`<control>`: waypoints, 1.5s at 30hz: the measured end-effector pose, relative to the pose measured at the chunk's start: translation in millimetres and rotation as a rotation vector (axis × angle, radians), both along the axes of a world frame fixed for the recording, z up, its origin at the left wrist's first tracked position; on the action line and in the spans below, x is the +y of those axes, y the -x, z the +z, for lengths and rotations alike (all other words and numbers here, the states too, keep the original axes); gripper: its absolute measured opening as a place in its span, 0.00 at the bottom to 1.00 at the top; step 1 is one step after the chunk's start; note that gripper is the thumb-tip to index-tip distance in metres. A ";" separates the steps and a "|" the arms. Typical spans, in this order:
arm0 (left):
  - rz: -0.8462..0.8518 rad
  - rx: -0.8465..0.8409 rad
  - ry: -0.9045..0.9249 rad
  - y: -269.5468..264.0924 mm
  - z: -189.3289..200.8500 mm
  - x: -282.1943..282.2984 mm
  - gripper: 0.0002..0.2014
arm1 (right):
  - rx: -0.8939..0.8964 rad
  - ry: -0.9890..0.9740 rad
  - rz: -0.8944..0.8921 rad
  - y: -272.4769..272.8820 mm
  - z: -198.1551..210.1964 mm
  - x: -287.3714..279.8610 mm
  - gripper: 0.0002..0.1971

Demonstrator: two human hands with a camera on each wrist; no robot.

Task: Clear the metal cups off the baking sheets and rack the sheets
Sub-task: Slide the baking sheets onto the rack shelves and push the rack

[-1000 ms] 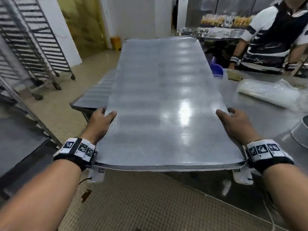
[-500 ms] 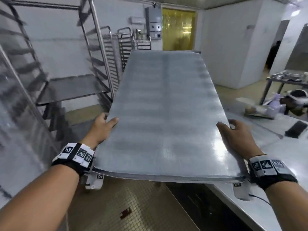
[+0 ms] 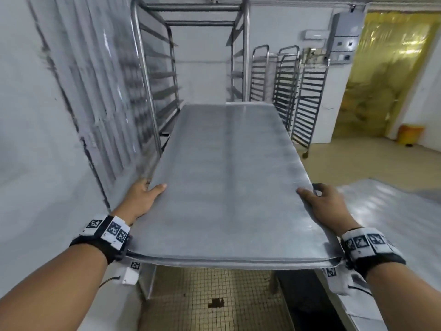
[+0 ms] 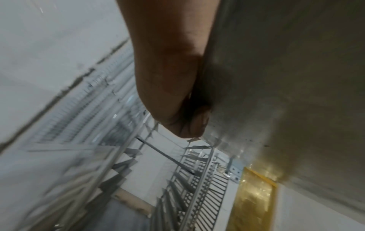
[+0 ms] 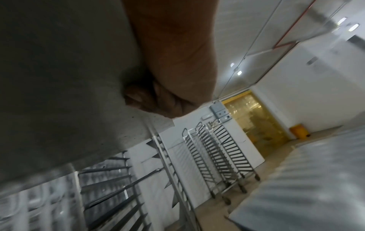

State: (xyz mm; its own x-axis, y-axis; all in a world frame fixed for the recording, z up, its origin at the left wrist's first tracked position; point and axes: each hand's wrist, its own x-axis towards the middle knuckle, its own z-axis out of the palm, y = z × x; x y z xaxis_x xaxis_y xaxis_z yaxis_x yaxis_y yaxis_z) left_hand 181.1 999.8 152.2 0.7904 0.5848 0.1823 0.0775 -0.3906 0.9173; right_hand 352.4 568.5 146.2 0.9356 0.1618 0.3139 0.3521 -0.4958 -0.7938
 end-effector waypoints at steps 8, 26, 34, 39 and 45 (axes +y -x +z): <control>0.177 0.205 -0.008 54.3 -45.1 -7.1 0.37 | 0.127 0.003 0.233 -16.2 -37.6 18.0 0.11; 0.211 0.335 -0.025 13.1 -100.2 69.1 0.31 | 0.211 0.122 0.210 -60.3 -73.3 86.4 0.18; 0.175 0.368 -0.071 -52.2 -94.6 132.5 0.13 | 0.252 0.068 0.147 -89.7 -69.4 145.5 0.21; 0.146 0.386 -0.028 -86.1 -102.8 165.4 0.30 | 0.268 0.068 0.139 -112.2 -76.5 174.3 0.20; 0.132 0.374 -0.003 -120.3 -118.7 190.2 0.25 | 0.324 0.167 0.098 -149.2 -101.5 198.4 0.28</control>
